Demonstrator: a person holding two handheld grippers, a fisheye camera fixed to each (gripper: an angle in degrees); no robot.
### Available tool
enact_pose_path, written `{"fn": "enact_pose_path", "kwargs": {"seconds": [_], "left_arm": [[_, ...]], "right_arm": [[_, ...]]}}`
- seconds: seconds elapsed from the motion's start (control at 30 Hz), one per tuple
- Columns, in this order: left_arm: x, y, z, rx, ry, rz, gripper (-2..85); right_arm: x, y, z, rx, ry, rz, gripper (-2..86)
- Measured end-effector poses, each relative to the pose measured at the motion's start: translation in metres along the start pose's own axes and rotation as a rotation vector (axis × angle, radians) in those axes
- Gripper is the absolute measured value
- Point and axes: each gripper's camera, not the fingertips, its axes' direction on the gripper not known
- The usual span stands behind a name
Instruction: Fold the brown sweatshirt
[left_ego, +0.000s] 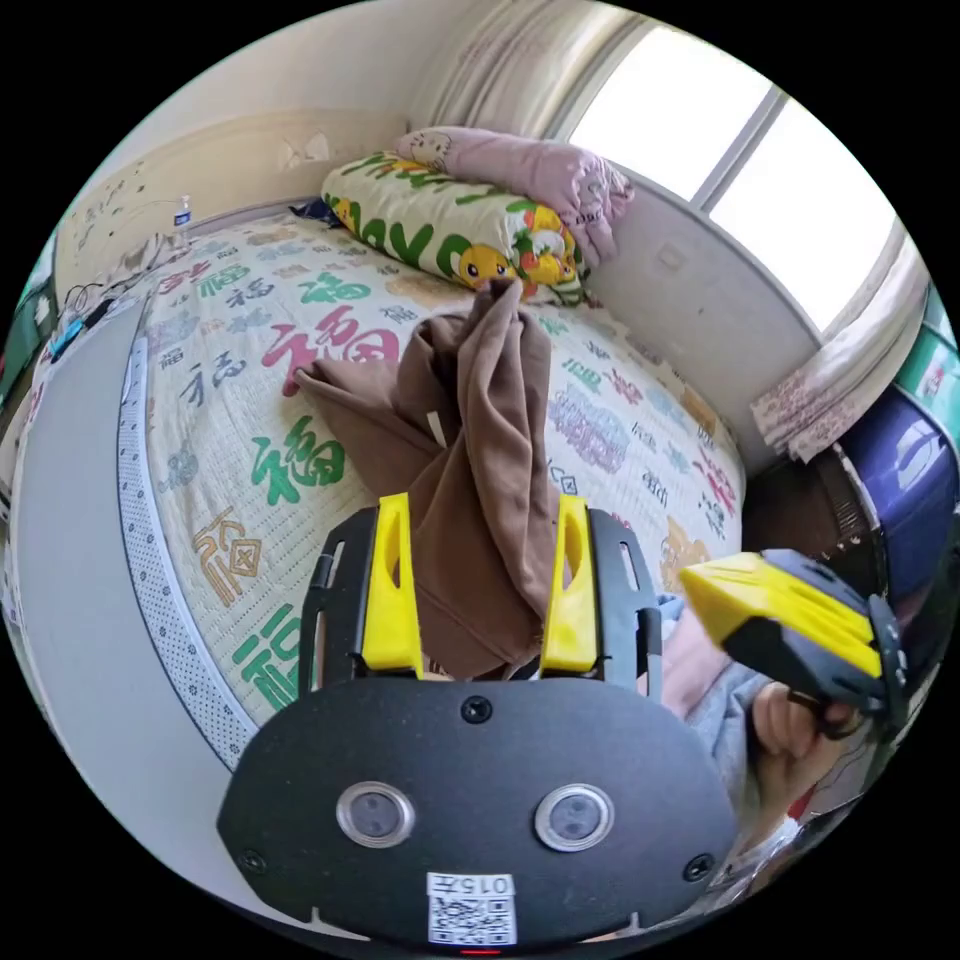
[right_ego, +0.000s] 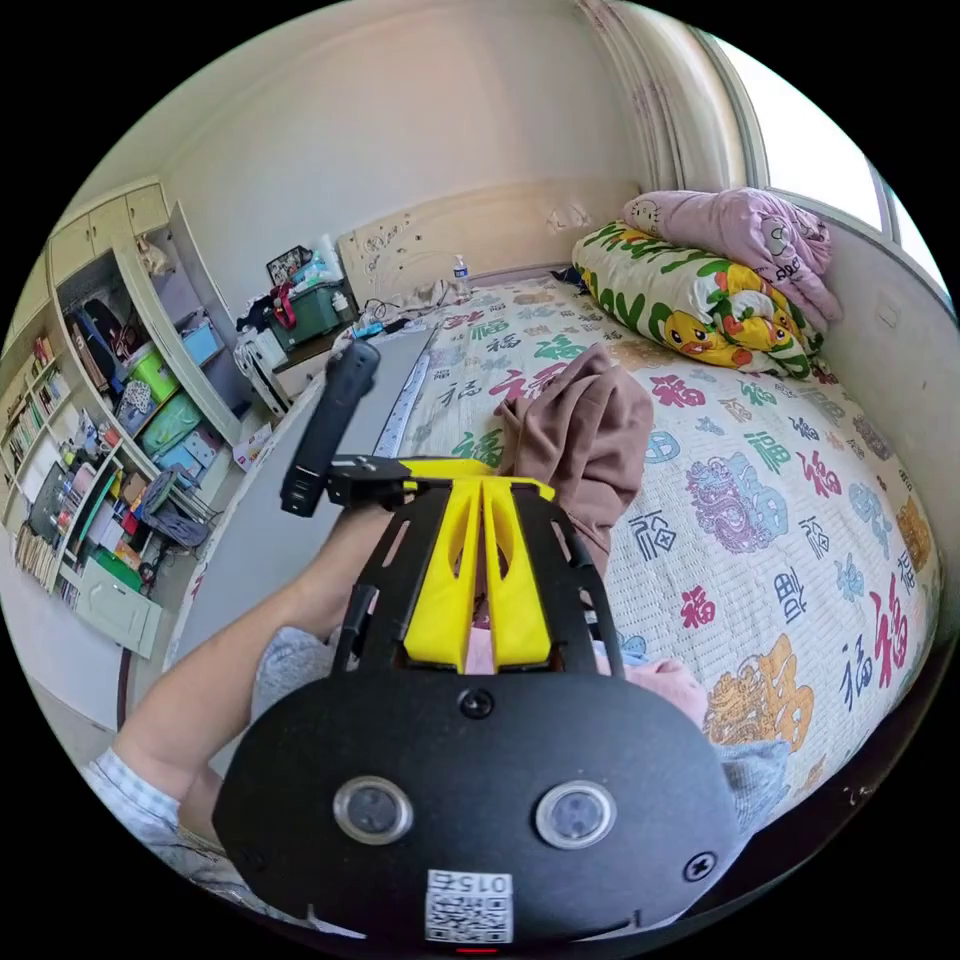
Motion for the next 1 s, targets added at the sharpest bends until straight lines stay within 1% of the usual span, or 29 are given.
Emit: {"fn": "enact_pose_path", "kwargs": {"seconds": [0.07,0.3,0.43,0.5,0.57,0.6,0.67,0.7,0.8,0.87,0.9,0.93,1.0], "left_arm": [[-0.002,-0.002,0.016,-0.069,-0.019,0.04,17.8],[-0.016,0.006,0.027,-0.077,0.015,0.067,13.3],[-0.032,0.017,0.013,-0.05,0.062,0.038,5.9],[-0.041,0.025,-0.003,0.004,0.064,0.007,3.4],[-0.052,0.039,-0.037,0.11,0.009,-0.024,2.1],[-0.055,0.043,-0.047,0.135,0.003,-0.03,2.0],[-0.07,0.065,-0.092,0.233,0.041,-0.049,1.6],[-0.074,0.072,-0.104,0.253,0.059,-0.047,1.6],[-0.096,0.116,-0.17,0.377,0.09,-0.045,1.5],[-0.123,0.162,-0.228,0.484,0.145,-0.106,1.4],[-0.131,0.176,-0.241,0.505,0.167,-0.127,1.4],[-0.146,0.206,-0.268,0.548,0.209,-0.153,1.3],[-0.163,0.26,-0.306,0.611,0.223,-0.175,1.1]], "right_arm": [[-0.003,-0.001,-0.005,0.024,-0.006,0.024,-0.5],[-0.058,-0.008,-0.02,0.056,0.126,-0.075,-0.5],[-0.073,-0.018,-0.035,0.071,0.128,-0.086,-0.5],[-0.081,-0.021,-0.043,0.086,0.132,-0.096,-0.5],[-0.091,-0.023,-0.059,0.129,0.139,-0.105,-0.5],[-0.094,-0.023,-0.064,0.143,0.141,-0.111,-0.5],[-0.105,-0.021,-0.088,0.217,0.153,-0.121,-0.5],[-0.107,-0.02,-0.093,0.236,0.155,-0.121,-0.5],[-0.116,-0.028,-0.113,0.286,0.157,-0.105,-0.6],[-0.128,-0.039,-0.123,0.298,0.164,-0.118,-0.6],[-0.132,-0.042,-0.126,0.303,0.171,-0.122,-0.5],[-0.14,-0.048,-0.13,0.312,0.191,-0.129,-0.5],[-0.154,-0.057,-0.136,0.323,0.232,-0.147,-0.5]]}}
